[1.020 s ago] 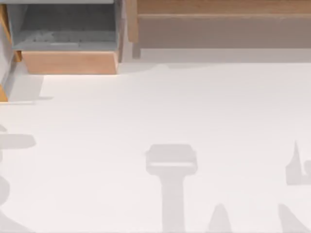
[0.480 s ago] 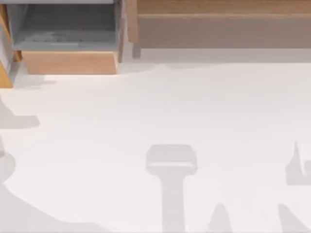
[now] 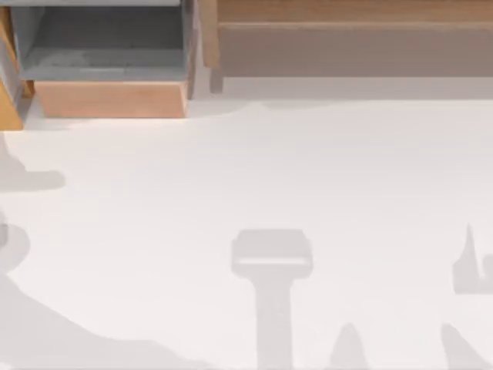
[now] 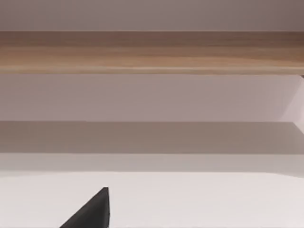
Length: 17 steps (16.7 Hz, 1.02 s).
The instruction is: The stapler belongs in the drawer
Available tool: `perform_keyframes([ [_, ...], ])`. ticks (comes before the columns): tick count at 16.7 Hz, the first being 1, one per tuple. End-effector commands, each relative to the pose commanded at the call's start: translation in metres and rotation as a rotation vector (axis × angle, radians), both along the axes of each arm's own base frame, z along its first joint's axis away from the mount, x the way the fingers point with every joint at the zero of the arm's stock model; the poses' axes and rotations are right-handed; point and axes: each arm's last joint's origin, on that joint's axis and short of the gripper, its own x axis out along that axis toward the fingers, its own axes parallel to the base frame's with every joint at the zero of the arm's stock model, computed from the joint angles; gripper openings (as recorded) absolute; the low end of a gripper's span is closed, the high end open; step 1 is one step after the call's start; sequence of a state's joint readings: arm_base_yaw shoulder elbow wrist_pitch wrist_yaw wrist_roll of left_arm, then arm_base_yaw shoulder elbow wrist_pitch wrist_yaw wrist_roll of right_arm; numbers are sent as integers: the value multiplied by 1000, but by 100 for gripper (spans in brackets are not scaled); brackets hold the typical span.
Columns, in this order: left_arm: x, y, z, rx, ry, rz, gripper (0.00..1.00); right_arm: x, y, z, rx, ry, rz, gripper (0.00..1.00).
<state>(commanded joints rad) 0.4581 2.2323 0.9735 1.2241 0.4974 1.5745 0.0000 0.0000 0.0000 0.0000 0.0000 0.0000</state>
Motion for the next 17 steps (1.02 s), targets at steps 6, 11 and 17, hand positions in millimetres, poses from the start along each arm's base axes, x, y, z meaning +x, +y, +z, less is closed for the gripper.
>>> perform_keyframes([
  [6, 41, 1, 2, 4, -10, -2, 0, 0, 0, 0, 0, 0, 0, 100],
  [11, 62, -1, 0, 0, 0, 2, 0, 0, 0, 0, 0, 0, 0, 100],
  [17, 62, -1, 0, 0, 0, 2, 23, 0, 0, 0, 0, 0, 0, 100],
])
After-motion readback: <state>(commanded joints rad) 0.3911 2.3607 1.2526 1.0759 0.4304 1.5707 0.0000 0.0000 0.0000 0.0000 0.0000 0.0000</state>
